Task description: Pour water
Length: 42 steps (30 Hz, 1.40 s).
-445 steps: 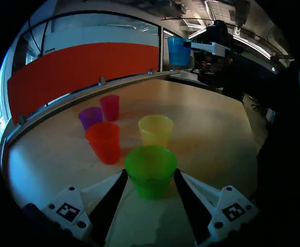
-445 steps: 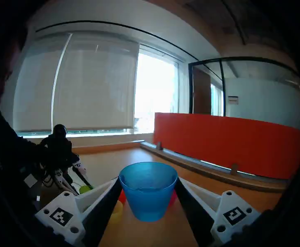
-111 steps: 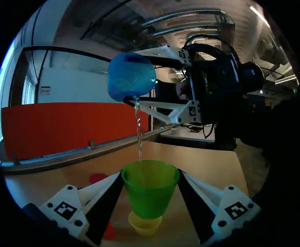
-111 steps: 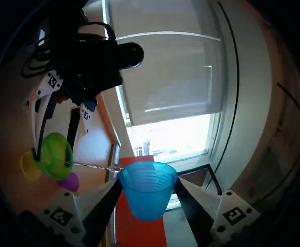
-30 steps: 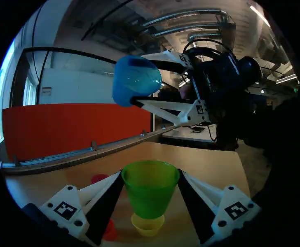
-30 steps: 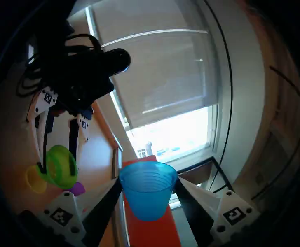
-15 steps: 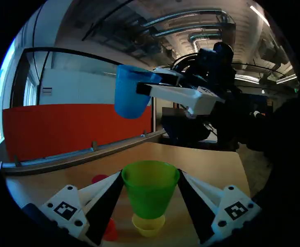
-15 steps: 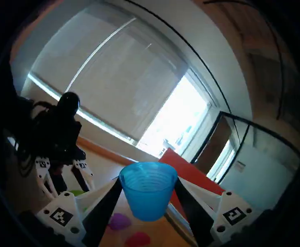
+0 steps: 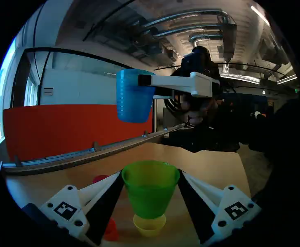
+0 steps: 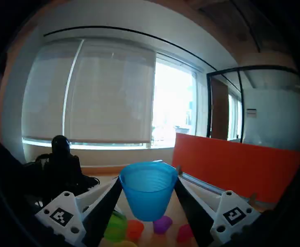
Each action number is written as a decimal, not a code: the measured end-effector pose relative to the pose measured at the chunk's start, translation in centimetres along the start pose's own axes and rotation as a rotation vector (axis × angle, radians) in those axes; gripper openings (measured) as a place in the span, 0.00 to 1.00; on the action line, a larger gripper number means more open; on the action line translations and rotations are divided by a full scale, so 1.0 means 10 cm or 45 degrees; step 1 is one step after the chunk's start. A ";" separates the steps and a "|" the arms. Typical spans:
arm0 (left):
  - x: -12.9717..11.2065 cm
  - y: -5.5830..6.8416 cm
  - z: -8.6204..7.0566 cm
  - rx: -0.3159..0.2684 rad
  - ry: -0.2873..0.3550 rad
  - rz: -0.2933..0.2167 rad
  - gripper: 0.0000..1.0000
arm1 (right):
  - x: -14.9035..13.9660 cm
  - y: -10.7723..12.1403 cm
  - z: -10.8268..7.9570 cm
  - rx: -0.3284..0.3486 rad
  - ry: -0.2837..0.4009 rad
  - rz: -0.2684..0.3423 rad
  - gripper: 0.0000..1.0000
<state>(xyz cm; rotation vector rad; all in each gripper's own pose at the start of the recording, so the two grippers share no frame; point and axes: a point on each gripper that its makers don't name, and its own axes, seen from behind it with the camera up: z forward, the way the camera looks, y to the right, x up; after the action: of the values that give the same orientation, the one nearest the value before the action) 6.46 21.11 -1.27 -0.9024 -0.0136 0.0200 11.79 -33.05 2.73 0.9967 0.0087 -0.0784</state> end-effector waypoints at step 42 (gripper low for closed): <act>-0.65 -0.12 -0.23 0.043 -0.428 0.066 0.89 | -1.24 0.47 -0.50 -0.121 -0.348 0.021 0.91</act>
<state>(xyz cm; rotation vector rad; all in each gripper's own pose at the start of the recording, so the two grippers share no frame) 0.02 18.40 -1.83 -0.8568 -0.3022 0.2193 -0.09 -25.56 4.46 0.8849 -0.2442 -0.1967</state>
